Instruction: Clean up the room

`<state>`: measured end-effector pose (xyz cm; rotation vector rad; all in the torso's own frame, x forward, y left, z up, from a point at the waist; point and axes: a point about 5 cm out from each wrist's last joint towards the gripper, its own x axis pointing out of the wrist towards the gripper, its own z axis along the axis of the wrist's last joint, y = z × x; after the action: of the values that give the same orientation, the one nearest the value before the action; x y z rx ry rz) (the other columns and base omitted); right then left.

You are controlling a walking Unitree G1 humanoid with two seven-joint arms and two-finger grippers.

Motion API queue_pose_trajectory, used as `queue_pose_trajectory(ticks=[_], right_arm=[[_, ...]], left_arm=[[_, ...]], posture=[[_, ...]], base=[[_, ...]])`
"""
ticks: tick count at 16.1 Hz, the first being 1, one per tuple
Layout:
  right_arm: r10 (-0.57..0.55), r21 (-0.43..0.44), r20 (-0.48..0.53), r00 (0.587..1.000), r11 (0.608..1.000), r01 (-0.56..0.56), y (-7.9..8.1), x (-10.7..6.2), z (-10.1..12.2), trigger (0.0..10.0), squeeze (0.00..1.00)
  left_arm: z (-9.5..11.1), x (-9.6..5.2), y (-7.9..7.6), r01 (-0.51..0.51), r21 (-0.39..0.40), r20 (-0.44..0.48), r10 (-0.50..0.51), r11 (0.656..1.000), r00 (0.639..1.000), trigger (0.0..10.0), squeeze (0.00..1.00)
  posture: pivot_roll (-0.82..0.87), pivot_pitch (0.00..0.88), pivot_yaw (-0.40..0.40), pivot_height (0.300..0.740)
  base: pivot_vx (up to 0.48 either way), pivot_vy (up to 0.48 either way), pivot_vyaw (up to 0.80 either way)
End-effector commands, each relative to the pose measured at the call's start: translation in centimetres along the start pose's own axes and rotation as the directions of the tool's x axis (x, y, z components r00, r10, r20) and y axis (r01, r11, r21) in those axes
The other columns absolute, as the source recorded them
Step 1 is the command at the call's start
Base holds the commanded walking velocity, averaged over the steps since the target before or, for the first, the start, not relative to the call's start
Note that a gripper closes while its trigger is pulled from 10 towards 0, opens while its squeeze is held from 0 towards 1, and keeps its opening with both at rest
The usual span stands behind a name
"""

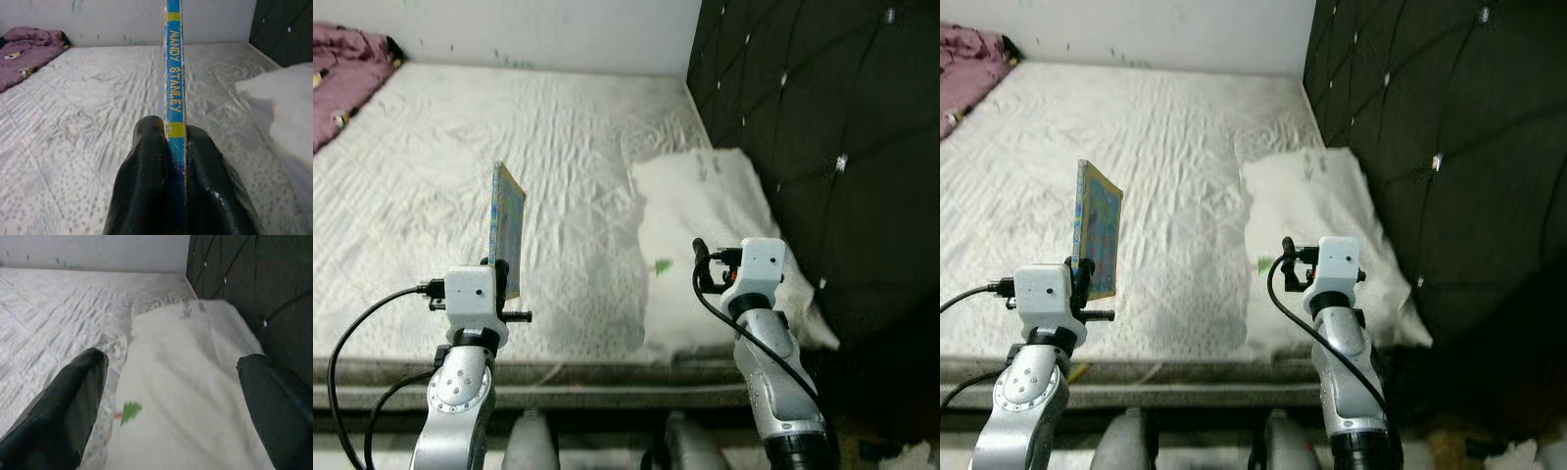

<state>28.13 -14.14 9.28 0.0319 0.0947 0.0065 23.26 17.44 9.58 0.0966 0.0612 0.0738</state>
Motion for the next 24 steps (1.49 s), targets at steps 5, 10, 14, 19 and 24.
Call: queue_pose_trajectory(ticks=[5,10,14,19,24], right_arm=[[0.019,0.004,-0.016,1.000,1.000,-0.019,0.05,0.13,-0.17,10.0,0.00],[0.027,-0.001,-0.020,0.999,1.000,-0.027,0.03,0.10,-0.23,10.0,0.00],[0.037,-0.008,-0.024,0.999,0.999,-0.037,0.20,0.11,-0.31,10.0,0.00],[0.039,-0.005,-0.030,0.999,0.999,-0.039,0.22,0.15,-0.42,10.0,0.00],[0.048,-0.004,-0.027,0.998,0.999,-0.048,0.32,0.21,-0.37,10.0,0.00]], left_arm=[[0.92,0.21,-0.04,-0.009,0.007,0.050,0.008,1.000,0.999,10.0,0.00],[0.86,0.14,-0.11,-0.010,0.004,0.050,0.010,1.000,0.999,10.0,0.00],[0.79,0.16,-0.10,-0.012,0.008,0.046,0.012,1.000,0.999,10.0,0.00],[0.57,0.30,-0.18,-0.008,0.010,0.037,0.007,1.000,0.999,10.0,0.00],[0.60,0.35,-0.13,-0.015,0.004,0.037,0.015,1.000,0.999,10.0,0.00]], posture=[[0.09,0.014,-0.039,0.630],[0.09,0.013,-0.043,0.630],[0.09,0.011,-0.044,0.610],[0.09,0.005,-0.043,0.585],[0.09,0.010,-0.045,0.545]], base=[[0.000,0.000,0.00],[0.000,0.000,0.00],[0.000,0.000,0.00],[0.000,0.000,0.00],[0.000,0.000,0.00]])
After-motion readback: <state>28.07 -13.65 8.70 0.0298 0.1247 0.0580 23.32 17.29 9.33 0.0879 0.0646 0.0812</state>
